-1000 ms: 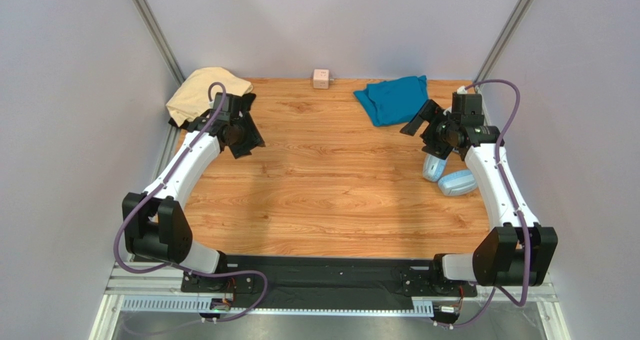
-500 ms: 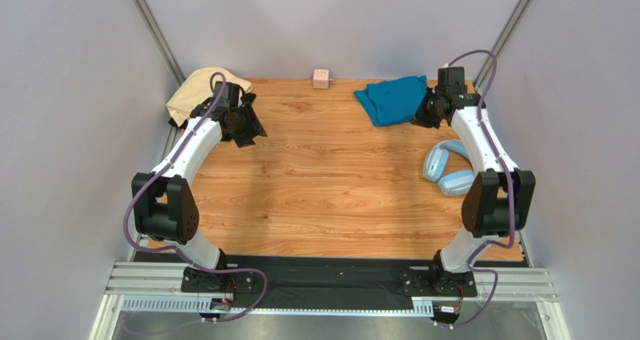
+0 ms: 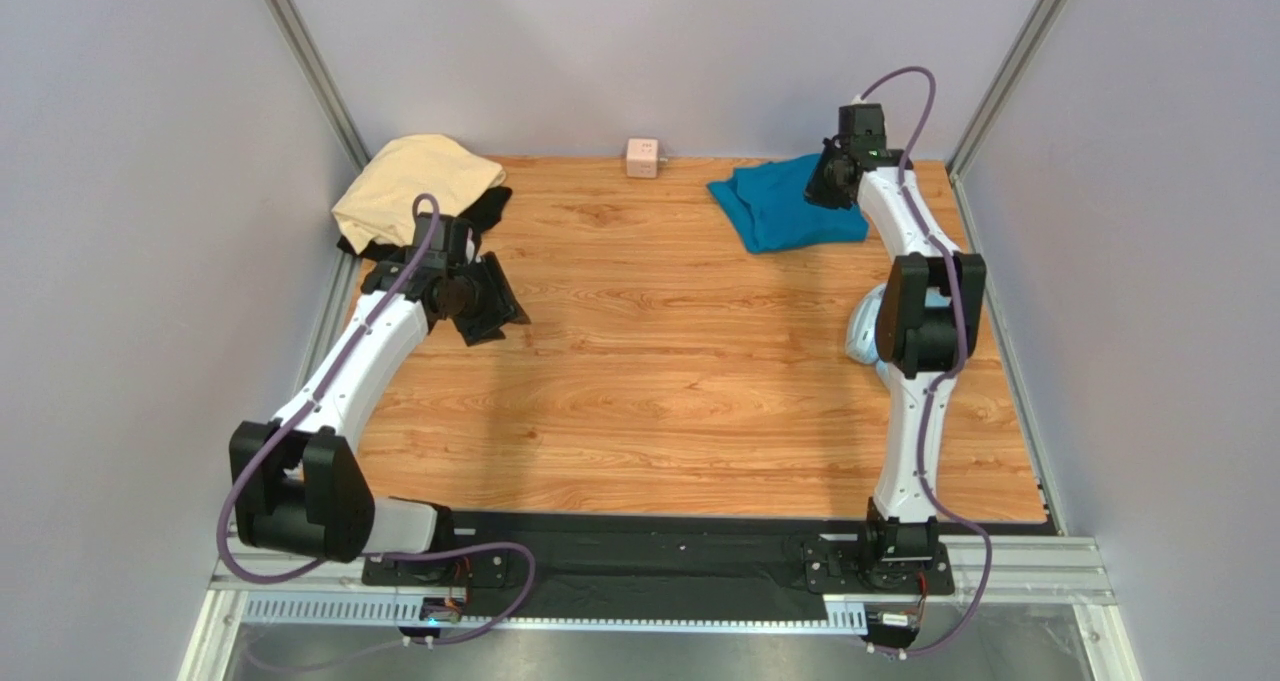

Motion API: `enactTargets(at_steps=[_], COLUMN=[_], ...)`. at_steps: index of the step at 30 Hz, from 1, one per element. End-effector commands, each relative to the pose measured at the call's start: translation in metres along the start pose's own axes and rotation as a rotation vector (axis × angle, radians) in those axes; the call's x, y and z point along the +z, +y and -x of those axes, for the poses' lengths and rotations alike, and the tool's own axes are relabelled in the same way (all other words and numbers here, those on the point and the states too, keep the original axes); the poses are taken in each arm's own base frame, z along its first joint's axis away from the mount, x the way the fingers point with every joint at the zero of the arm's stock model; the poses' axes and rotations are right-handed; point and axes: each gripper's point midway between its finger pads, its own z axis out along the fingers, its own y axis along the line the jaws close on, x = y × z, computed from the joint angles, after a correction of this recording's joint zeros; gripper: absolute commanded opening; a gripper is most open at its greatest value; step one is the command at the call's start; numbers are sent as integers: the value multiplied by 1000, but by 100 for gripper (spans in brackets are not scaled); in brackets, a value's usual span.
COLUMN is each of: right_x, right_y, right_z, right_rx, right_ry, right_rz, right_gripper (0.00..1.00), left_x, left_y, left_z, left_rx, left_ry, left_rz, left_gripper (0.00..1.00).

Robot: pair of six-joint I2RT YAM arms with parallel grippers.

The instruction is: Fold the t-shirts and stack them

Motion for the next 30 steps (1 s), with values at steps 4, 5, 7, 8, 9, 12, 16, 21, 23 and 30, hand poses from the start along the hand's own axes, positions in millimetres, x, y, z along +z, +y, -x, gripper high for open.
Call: enactTargets(at_steps=[4,5,7,8,9,12,16,21,23,30], right_x=[59,61,70,71,72,69,53,33,29,22], right_y=[-6,-7,-15,-17,-20,-32,-51,-66,-68,-46], right_z=[15,17,3,-1,-11,-37,-70,-92,-95,-75], right_rx=[21,24,28,26,20,-11,-63,-109,-114,-82], right_ry=[-42,-46,-8,6,40,142,259,315,319,277], right_rz=[-67,-71,-98,-103,-117,-145,-202,-243,-242,-169], right_gripper=[0,0,0,0,0,0,0,0,0,40], left_x=[-35,-40,-45,-46,-46,-43,-38,-37,-36,-30], left_y=[-4,-4,-2,-1,0,-1,-7,-11,-11,-1], left_z=[-7,-5,-6,-5,-6,-6,-3,1,1,3], left_rx=[15,19,23,22,21,19,23,33,36,40], left_ry=[-58,-77,-90,-95,-96,-86,-69,-72,-72,-83], left_rz=[-55,-59,-54,-48,-47,-50,-63,-74,-74,-23], left_gripper=[55,55,55,55,55,55,55,55,55,60])
